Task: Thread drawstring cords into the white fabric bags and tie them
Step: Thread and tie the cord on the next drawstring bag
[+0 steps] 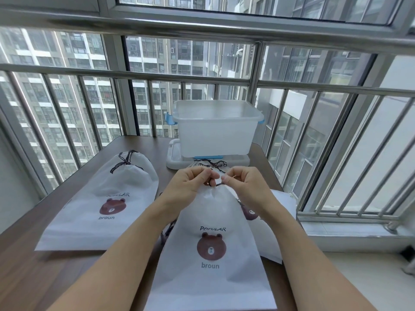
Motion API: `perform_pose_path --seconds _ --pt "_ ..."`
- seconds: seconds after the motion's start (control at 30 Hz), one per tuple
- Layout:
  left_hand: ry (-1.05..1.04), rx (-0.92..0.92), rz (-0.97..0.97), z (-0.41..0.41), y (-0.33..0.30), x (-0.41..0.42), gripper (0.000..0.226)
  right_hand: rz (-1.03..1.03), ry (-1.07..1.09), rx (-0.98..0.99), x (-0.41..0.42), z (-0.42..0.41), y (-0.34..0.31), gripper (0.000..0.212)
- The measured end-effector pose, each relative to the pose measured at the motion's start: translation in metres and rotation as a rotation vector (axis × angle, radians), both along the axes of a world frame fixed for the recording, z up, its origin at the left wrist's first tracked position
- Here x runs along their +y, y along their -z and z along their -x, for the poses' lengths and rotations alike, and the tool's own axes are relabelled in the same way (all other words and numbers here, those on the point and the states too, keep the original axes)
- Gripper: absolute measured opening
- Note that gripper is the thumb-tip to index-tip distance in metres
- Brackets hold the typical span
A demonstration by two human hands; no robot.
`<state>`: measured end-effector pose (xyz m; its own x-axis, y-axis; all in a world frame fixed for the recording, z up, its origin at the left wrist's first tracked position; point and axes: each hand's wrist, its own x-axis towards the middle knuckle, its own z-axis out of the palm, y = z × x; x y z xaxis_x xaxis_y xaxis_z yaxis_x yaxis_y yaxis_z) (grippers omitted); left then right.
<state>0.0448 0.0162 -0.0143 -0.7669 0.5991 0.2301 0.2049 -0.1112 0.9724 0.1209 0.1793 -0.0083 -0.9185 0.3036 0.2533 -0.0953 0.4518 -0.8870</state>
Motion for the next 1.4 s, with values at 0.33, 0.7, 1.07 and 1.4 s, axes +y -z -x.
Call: perform_pose_path --seconds 0.33,0.7,1.07,1.4 --pt "0.090 0.076 0.125 -0.010 -0.003 0.001 0.035 -0.059 -0.090 0.167 -0.001 -0.005 -0.004 0.017" --pt "0.118 0.019 0.046 -0.009 -0.002 0.005 0.023 0.439 -0.073 0.069 -0.010 -0.005 -0.009 0.018" --pt "0.111 -0.027 0.052 -0.007 -0.002 0.001 0.021 0.321 -0.095 -0.055 -0.009 -0.012 -0.016 0.019" --pt "0.106 -0.033 0.031 -0.009 -0.002 0.002 0.017 0.544 -0.055 -0.048 -0.011 -0.002 -0.008 0.027"
